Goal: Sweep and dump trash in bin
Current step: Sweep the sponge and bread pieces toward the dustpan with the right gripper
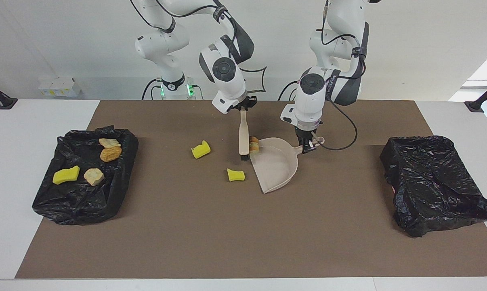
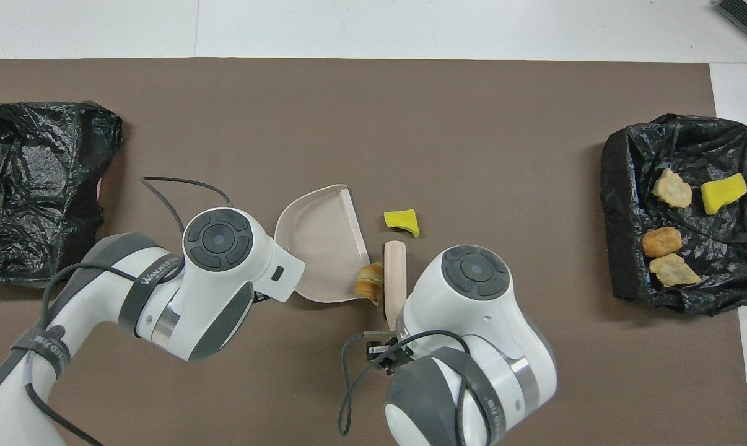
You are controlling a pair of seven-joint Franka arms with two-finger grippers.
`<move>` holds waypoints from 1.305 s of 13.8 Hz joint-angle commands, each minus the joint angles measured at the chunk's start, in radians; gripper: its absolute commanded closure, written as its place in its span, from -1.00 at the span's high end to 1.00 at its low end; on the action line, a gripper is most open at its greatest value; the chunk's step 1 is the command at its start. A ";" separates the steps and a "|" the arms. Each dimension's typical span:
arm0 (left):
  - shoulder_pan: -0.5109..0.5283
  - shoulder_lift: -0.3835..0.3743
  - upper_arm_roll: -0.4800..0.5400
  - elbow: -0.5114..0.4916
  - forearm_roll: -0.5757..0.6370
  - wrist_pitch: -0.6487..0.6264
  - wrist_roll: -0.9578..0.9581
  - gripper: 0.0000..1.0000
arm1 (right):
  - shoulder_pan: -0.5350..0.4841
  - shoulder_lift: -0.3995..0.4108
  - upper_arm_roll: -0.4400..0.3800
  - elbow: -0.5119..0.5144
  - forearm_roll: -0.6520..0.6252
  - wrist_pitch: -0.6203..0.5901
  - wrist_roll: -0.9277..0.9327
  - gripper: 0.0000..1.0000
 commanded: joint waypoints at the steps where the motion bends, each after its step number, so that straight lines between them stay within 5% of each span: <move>1: 0.019 -0.022 -0.001 -0.028 0.020 0.017 0.000 -1.00 | -0.081 -0.053 0.003 -0.007 -0.047 -0.099 0.019 -1.00; 6: 0.019 -0.022 -0.001 -0.030 0.020 0.016 0.000 -1.00 | -0.145 -0.085 0.004 -0.052 -0.226 -0.163 0.113 -1.00; 11: 0.021 -0.022 -0.001 -0.030 0.020 0.016 -0.001 -1.00 | -0.314 -0.187 0.010 -0.249 -0.317 -0.048 0.046 -1.00; 14: 0.019 -0.022 -0.001 -0.030 0.019 0.014 -0.001 -1.00 | -0.303 -0.235 0.015 -0.336 -0.305 0.029 0.048 -1.00; 18: 0.021 -0.022 -0.001 -0.030 0.020 0.013 -0.001 -1.00 | -0.222 -0.172 0.016 -0.340 -0.294 0.107 -0.014 -1.00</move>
